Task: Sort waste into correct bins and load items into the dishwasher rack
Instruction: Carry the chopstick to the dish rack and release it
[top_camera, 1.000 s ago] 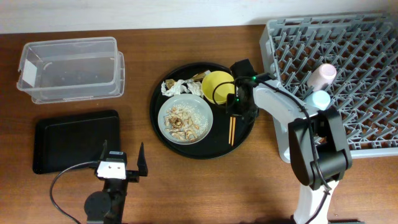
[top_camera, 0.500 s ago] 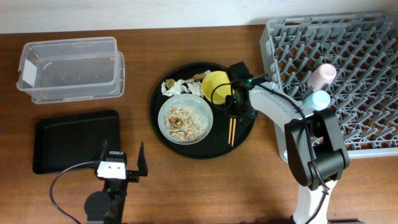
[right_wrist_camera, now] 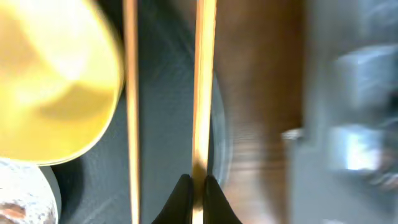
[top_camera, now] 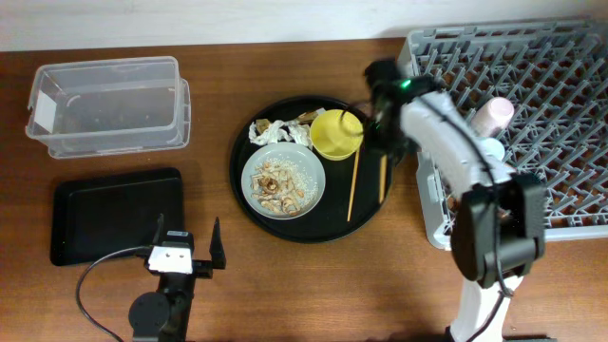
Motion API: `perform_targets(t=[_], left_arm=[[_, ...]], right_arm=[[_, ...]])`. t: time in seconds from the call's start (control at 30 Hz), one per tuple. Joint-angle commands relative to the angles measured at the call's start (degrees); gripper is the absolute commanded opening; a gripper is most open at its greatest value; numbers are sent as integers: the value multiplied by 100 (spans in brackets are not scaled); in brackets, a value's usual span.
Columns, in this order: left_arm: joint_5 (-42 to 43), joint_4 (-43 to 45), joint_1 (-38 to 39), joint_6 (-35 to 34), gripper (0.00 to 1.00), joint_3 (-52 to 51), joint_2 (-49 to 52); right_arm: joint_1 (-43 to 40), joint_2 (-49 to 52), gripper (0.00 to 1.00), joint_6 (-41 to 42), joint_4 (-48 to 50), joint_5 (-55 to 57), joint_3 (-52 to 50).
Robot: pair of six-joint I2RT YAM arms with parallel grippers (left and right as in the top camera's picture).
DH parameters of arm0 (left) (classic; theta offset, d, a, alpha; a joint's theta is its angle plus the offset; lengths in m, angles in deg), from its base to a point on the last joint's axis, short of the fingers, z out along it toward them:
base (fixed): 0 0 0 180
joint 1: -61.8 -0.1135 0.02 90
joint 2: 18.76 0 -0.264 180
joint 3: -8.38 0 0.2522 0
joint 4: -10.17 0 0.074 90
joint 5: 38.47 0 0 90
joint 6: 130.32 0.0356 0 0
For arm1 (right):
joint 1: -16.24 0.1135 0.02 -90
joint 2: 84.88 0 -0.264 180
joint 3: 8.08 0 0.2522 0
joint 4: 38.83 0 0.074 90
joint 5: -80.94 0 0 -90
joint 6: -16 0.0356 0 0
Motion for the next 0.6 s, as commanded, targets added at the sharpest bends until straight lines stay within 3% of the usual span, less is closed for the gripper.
perform_targets(t=[0.0,0.17,0.33,0.57], left_arm=[[-24,-2,26,68,99,-44,-22],[-24,-2,26,68,99,-44,-22],[-24,-2,26,68,99,-44,-22],[-24,-2,26,68,99,-44,-22]], right_arm=[[-555,-330,4,-763,-258,339,863],[-1281,-328,4,-2562,-181,-216,1311],[-1604,-249,4,-2992,35,-221,1307],[-1709,-48,4,-2992,356,-345,1305]])
